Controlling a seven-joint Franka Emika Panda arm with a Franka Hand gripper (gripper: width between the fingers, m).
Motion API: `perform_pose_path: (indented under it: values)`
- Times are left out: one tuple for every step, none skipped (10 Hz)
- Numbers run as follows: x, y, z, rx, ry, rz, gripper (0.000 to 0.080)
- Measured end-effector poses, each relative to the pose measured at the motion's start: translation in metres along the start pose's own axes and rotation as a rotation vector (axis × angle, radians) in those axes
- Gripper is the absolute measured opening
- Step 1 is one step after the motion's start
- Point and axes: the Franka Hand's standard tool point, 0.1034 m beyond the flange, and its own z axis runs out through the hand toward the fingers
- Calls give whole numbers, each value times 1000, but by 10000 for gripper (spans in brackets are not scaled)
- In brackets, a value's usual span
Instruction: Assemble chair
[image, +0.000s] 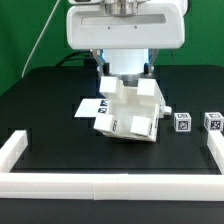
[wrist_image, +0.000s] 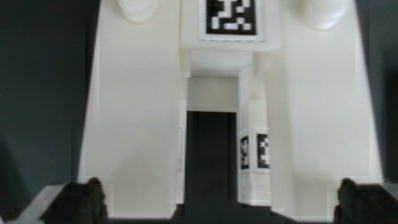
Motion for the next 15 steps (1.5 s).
perform_pose_path:
  values:
    - [5,0,2,-4,7,0,649]
    - [12,0,3,-10,32,-2,649]
    - [16,1,5,-14,40,-2,649]
    - [23,1,8,-22,44,-3,649]
    - [31,0,11,-30,48,-6,649]
    - [35,0,13,-35,51,-8,649]
    - [39,-1,14,-39,52,-9,649]
    - [42,-1,16,-43,54,-11,649]
    - [46,-1,21,-51,59,-14,649]
    - [47,0,28,-59,63,-17,649]
    - [51,0,30,-64,71,-19,649]
    - [54,0,30,-65,83,-20,649]
    - [55,0,30,-65,86,-20,649]
    - [54,0,30,-65,83,-20,649]
    - [52,-2,27,-62,63,-19,649]
